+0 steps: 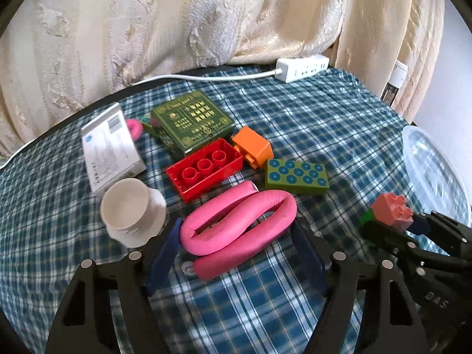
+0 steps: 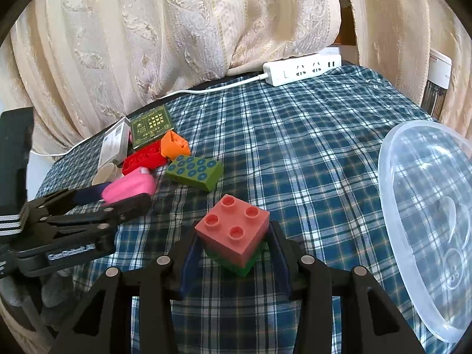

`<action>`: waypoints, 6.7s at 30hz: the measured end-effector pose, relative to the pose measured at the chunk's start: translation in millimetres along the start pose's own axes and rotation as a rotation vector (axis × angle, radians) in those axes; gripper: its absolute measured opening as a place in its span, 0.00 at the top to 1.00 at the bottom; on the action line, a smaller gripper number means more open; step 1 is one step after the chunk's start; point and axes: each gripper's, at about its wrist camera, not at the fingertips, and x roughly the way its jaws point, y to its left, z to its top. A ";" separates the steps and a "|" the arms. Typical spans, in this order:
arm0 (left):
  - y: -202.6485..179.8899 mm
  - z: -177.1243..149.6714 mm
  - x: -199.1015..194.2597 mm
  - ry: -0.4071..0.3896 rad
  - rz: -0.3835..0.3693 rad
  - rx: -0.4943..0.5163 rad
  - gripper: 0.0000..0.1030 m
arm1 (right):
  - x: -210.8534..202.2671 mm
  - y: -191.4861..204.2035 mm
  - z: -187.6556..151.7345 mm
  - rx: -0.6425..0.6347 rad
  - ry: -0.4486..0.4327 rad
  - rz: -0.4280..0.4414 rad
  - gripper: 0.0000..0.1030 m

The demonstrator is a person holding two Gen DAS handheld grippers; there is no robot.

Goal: Organize objects
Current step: 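Lower the brick into the bowl and open right while left drops the foam tube in, then withdraw both grippers from the bowl back toward the remaining objects, then grasp the white cup with left while right grasps the green dotted duplo plate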

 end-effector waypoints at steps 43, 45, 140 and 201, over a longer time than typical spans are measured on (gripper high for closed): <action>-158.4 13.3 -33.4 -0.020 -0.132 0.201 0.27 | -128.7 -176.1 -24.9 0.267 -0.221 -0.314 0.56; -168.7 15.7 -32.1 -0.018 -0.142 0.216 0.27 | -128.7 -182.8 -25.6 0.276 -0.219 -0.323 0.56; 56.1 -5.6 -21.5 0.001 0.120 -0.190 0.20 | -59.9 -15.2 -3.3 0.048 -0.108 -0.144 0.23; 84.6 -9.9 0.0 0.015 0.119 -0.246 0.50 | 83.8 60.3 54.3 -0.141 0.095 -0.164 0.16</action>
